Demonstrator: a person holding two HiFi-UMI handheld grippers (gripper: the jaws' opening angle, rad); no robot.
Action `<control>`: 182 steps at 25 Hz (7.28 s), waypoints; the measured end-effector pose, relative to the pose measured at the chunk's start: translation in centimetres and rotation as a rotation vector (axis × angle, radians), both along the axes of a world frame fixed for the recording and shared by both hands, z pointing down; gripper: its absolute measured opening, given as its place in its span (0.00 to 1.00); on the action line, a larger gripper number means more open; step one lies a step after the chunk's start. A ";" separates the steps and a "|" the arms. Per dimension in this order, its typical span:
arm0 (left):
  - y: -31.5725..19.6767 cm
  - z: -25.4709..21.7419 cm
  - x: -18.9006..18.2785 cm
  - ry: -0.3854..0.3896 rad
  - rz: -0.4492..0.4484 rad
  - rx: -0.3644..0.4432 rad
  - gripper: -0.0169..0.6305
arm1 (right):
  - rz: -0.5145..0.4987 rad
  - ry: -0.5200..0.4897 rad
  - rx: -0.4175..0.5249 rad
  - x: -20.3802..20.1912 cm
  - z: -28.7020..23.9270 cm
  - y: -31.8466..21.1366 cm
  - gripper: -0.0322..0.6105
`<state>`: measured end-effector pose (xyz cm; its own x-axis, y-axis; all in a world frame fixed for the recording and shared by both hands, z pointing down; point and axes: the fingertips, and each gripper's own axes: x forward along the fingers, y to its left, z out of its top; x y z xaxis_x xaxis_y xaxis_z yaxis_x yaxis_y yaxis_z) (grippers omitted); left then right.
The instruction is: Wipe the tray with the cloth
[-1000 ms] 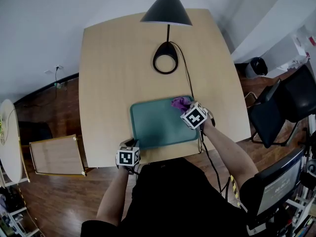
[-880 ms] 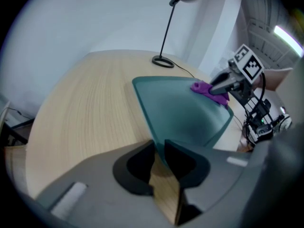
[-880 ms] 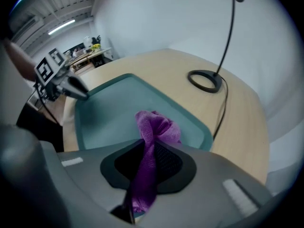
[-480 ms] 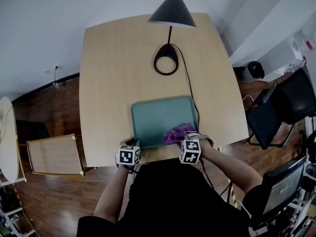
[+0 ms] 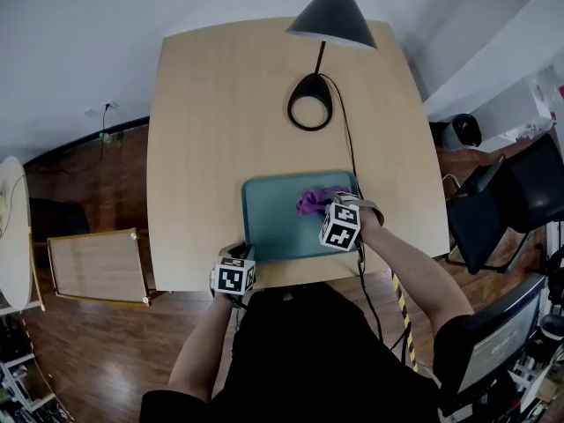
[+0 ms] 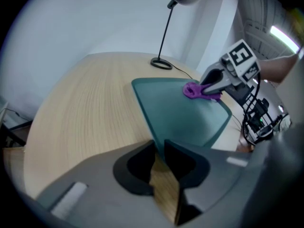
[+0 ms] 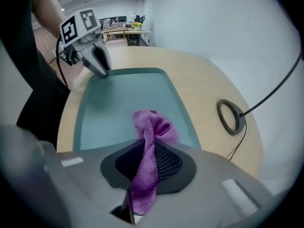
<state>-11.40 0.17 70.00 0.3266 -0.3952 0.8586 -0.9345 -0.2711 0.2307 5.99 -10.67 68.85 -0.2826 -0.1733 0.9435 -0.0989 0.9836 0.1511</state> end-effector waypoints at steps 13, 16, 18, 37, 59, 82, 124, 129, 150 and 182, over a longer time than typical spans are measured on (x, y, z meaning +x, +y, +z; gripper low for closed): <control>-0.1 0.1 -0.2 0.015 -0.002 -0.009 0.16 | 0.016 0.013 0.010 -1.7 -0.2 -4.5 0.15; 0.0 0.2 -0.3 0.016 0.000 -0.010 0.16 | -0.015 0.000 -0.026 -2.4 -0.1 -0.7 0.15; 0.0 0.3 -0.3 0.017 0.000 -0.010 0.16 | -0.044 -0.005 -0.056 -2.9 0.2 2.4 0.15; -0.4 0.5 -0.3 -0.025 -0.018 0.010 0.16 | 0.003 -0.085 -0.206 -4.7 -0.1 7.7 0.15; -0.2 0.2 0.0 0.018 -0.011 -0.023 0.16 | -0.055 -0.067 -0.149 -9.4 -0.3 5.9 0.15; -0.4 1.0 0.0 0.014 -0.024 0.026 0.16 | 0.011 -0.071 -0.137 -11.6 -0.3 -0.4 0.15; 5.2 0.3 -6.5 0.187 -0.210 0.026 0.20 | -0.010 -0.036 -0.117 -16.8 -1.1 -1.8 0.15; 5.2 0.1 -6.4 0.205 -0.207 0.017 0.20 | -0.134 -0.020 -0.179 -15.6 -0.4 7.9 0.15; 3.9 -2.9 -5.4 0.210 -0.112 0.109 0.24 | 0.796 -0.465 -0.193 -1.4 -4.6 3.9 0.15; 9.7 -13.4 -3.5 0.076 -0.381 0.320 0.24 | 1.326 -0.929 0.044 25.4 -9.4 1.4 0.29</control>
